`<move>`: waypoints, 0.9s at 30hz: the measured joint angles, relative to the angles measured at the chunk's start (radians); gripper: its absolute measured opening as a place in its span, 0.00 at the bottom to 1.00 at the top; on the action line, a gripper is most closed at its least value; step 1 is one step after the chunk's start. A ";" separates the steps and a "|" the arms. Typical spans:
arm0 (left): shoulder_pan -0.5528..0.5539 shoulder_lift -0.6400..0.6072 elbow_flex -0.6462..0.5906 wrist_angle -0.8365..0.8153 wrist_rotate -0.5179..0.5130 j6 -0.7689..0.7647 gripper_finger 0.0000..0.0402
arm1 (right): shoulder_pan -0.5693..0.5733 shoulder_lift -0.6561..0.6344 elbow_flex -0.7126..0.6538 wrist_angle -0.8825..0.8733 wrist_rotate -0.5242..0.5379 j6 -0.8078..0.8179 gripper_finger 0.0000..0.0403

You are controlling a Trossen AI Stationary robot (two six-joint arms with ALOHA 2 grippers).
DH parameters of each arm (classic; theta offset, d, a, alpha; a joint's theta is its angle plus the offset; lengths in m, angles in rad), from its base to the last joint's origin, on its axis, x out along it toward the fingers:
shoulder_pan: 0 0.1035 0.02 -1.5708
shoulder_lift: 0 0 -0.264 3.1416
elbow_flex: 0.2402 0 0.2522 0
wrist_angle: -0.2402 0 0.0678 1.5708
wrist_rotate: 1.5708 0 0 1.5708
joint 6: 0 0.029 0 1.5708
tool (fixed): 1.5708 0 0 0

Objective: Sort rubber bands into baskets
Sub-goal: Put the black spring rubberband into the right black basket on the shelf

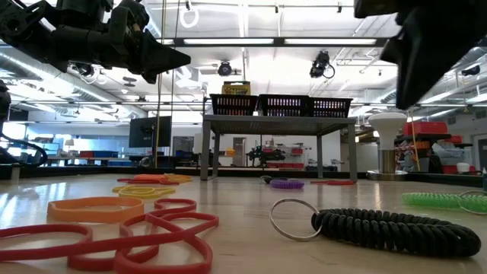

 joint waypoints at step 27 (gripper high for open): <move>0.000 0.000 0.000 -0.003 0.000 0.000 0.03 | -0.063 0.231 -0.040 0.093 -0.135 0.048 0.28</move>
